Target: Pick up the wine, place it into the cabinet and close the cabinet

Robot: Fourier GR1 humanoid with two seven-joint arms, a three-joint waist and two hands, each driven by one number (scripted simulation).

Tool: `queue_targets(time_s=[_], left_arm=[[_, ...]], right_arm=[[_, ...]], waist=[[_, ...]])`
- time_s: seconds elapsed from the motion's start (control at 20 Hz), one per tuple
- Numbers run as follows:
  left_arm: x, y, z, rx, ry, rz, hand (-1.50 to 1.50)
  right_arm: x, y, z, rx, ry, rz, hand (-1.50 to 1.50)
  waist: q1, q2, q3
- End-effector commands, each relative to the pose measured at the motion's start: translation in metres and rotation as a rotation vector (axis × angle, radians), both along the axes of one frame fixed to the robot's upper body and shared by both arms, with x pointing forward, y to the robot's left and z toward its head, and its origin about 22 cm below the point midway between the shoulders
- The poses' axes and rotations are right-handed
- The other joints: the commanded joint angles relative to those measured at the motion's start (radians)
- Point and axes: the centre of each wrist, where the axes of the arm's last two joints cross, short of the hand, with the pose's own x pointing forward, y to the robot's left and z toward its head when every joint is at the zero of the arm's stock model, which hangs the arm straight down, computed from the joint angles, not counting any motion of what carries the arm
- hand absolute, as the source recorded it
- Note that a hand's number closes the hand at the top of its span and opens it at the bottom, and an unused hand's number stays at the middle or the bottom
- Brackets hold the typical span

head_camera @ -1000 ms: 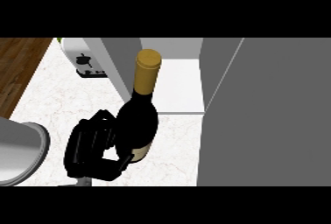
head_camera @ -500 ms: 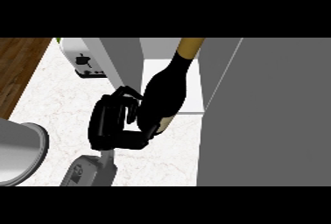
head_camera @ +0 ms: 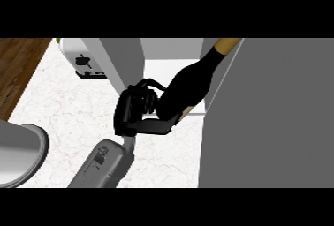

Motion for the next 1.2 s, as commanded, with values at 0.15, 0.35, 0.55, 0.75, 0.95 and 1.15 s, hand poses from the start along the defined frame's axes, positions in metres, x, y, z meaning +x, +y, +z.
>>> queue_targets(time_s=[0.15, 0.35, 0.55, 0.75, 0.95, 1.15], left_arm=[[0.000, -0.028, -0.018, 0.013, 0.051, 0.027, 1.50], [0.008, -0.007, -0.039, 0.009, 0.056, 0.075, 1.50], [0.006, -0.013, -0.052, 0.022, 0.085, 0.068, 1.50], [0.013, -0.022, -0.070, 0.030, 0.111, 0.066, 1.50], [0.013, -0.004, -0.082, -0.010, 0.134, 0.093, 1.50], [0.015, -0.008, -0.089, -0.075, 0.132, 0.095, 1.50]], right_arm=[[0.013, -0.011, 0.006, 0.003, -0.002, 0.006, -1.50], [-0.025, -0.014, 0.007, -0.013, -0.002, 0.038, -1.50], [-0.001, -0.012, -0.010, -0.010, 0.000, 0.009, -1.50], [0.008, -0.007, 0.006, -0.003, 0.023, 0.019, -1.50], [0.004, -0.009, -0.007, 0.018, 0.002, 0.005, -1.50], [0.008, -0.003, 0.004, 0.007, 0.016, 0.025, -1.50]], waist=[[0.000, 0.000, 0.000], [-0.003, -0.001, 0.000], [0.002, -0.001, 0.000], [-0.005, 0.002, -0.001], [0.000, 0.000, 0.000], [-0.005, 0.002, -0.001]])
